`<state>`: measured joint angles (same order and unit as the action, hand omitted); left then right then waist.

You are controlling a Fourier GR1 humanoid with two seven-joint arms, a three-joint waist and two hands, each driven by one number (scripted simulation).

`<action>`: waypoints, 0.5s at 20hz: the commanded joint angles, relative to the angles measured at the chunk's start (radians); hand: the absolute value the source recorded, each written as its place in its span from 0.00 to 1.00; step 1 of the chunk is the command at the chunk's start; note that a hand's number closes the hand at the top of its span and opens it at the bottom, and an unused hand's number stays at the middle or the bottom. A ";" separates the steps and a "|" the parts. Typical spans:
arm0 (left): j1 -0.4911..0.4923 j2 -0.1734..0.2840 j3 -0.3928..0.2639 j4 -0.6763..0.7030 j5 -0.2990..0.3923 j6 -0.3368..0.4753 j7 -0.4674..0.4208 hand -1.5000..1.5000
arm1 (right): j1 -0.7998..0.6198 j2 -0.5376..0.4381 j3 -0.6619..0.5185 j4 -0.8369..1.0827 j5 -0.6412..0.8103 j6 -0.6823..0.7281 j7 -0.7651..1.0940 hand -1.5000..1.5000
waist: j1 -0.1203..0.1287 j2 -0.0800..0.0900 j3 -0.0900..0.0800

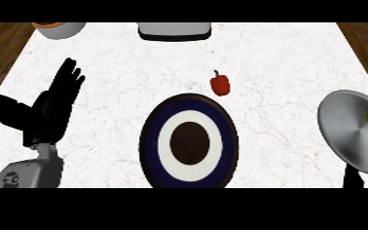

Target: Pick the pear from the plate and place it in the pan

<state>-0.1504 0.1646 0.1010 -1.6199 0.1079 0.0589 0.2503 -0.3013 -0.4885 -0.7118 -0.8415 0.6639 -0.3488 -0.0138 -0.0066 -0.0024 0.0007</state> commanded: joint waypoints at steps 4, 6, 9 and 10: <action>-0.002 0.027 0.034 -0.020 0.021 -0.001 0.048 0.50 | 0.116 0.049 -0.187 -0.176 -0.321 0.124 -0.147 0.00 | -0.032 -0.011 -0.001; 0.032 -0.008 -0.001 -0.004 -0.012 0.007 -0.007 0.50 | 0.191 0.052 -0.234 -0.239 -0.393 0.184 -0.164 0.00 | -0.027 -0.006 -0.002; 0.007 0.015 0.031 0.033 0.003 -0.004 -0.012 0.50 | 0.314 0.094 -0.284 -0.371 -0.508 0.317 -0.207 0.00 | -0.040 -0.008 -0.003; 0.017 0.009 0.014 -0.033 0.007 -0.001 0.019 0.50 | 0.337 0.103 -0.304 -0.385 -0.552 0.357 -0.221 0.00 | -0.027 -0.008 -0.002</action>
<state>-0.1439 0.1718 0.1226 -1.6056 0.1113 0.0601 0.2472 -0.0791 -0.4154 -0.9448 -1.1077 0.2529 -0.1217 -0.1907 -0.0363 -0.0089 -0.0012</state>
